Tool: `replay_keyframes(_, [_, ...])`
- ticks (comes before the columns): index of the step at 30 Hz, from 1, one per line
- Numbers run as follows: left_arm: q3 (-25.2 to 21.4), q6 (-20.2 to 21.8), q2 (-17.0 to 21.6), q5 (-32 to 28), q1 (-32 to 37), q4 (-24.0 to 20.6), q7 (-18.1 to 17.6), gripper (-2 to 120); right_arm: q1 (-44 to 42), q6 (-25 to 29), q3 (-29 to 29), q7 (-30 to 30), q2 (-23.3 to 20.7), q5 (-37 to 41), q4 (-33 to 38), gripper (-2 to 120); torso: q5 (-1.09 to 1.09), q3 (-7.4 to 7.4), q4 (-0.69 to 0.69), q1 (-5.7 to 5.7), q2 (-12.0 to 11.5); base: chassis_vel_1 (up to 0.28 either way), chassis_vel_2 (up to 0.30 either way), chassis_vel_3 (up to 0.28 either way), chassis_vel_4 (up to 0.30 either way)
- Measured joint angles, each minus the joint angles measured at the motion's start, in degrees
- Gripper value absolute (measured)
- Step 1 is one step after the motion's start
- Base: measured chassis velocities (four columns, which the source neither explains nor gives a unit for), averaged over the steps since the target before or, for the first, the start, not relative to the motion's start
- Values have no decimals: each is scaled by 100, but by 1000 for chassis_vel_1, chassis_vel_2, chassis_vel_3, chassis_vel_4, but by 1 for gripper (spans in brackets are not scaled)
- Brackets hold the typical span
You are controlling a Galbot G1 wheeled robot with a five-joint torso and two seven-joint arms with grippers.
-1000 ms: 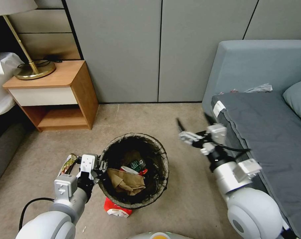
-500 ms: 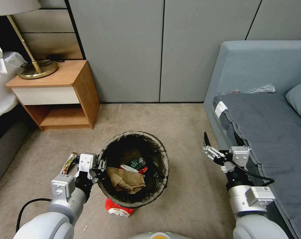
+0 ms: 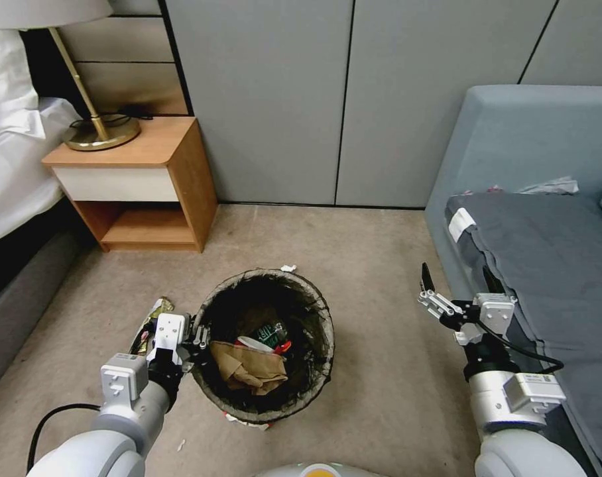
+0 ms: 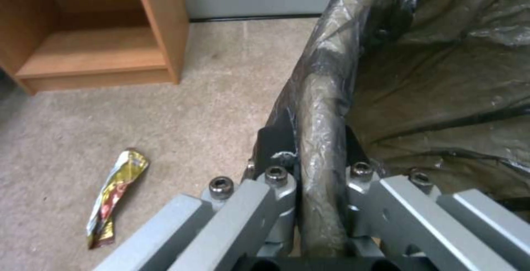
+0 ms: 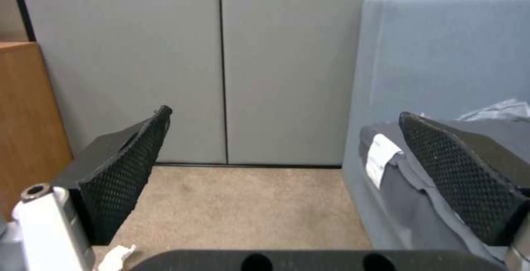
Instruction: Pick up the trash bin, then pick up the garbage from the floor and place it into the trash bin.
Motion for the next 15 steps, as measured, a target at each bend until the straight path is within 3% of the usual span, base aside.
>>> replay_keyframes(15, [-28, -6, 10, -24, -86, 0, -1, 1, 74, -46, 59, 59, 34, 35, -77, 100, 0, 0, 0, 0, 0, 13, 12, 8, 9])
